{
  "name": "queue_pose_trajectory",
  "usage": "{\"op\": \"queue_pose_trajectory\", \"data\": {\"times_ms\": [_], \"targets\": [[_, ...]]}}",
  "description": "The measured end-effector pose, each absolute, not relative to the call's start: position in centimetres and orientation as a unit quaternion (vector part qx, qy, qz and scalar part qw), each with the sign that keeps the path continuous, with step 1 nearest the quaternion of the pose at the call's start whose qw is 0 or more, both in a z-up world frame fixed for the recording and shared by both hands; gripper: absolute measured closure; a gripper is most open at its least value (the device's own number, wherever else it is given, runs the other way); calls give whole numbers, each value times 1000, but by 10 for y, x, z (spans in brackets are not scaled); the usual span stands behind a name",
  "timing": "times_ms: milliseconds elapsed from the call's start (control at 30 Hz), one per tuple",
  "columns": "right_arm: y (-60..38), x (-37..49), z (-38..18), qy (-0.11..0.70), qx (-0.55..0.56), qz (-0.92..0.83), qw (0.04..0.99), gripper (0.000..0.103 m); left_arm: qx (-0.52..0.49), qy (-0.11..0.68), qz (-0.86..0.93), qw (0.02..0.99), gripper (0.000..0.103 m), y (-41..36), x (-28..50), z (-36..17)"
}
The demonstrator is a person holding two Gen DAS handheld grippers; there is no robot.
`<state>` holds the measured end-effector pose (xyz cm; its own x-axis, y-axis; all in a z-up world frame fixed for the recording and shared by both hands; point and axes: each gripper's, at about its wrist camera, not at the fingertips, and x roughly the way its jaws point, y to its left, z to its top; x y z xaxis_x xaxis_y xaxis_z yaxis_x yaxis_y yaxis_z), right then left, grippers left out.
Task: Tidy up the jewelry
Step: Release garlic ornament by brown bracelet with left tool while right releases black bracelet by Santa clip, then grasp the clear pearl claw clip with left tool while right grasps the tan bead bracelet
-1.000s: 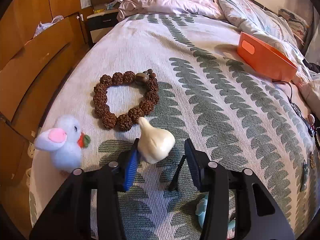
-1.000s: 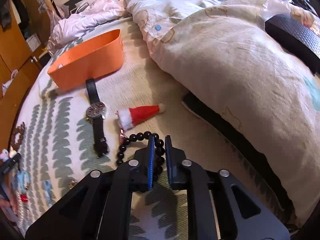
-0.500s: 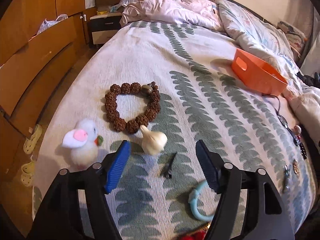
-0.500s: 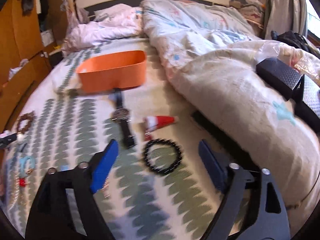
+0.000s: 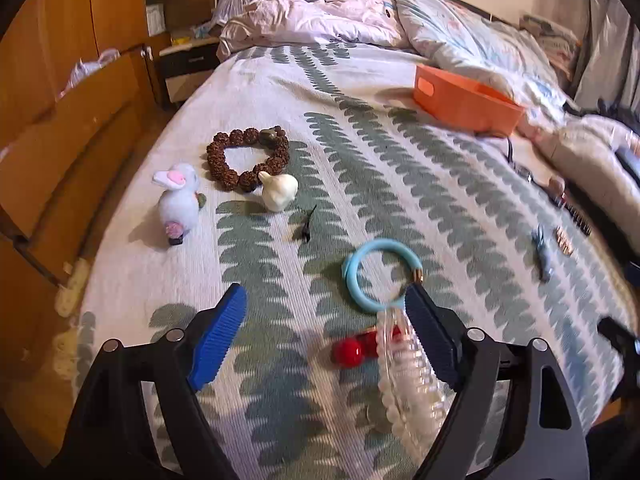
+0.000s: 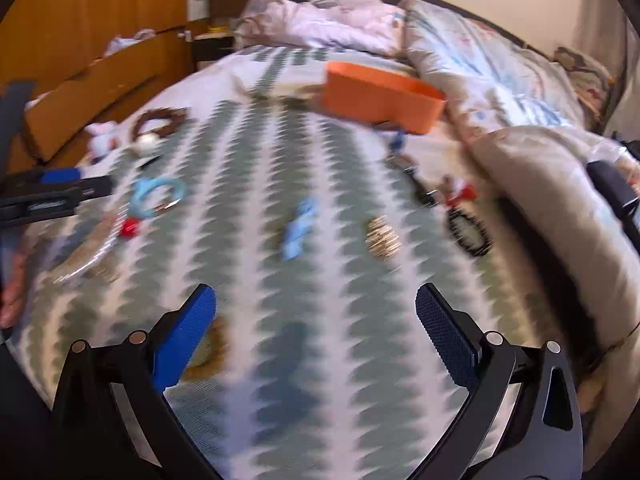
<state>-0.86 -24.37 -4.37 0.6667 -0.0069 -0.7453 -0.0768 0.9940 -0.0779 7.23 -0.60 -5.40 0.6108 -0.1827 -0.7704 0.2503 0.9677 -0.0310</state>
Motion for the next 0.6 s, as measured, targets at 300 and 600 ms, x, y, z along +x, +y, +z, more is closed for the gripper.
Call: {"op": "queue_pose_trajectory", "data": {"times_ms": [300,600], "targets": [[-206,-25,-61,416,-80,53,904,3,57,423,-92,900,22,-12,34,-60],[-183,-16,-81,434,-112,57,892,3,87,408,-72,906,21,-29,20,-65]]}}
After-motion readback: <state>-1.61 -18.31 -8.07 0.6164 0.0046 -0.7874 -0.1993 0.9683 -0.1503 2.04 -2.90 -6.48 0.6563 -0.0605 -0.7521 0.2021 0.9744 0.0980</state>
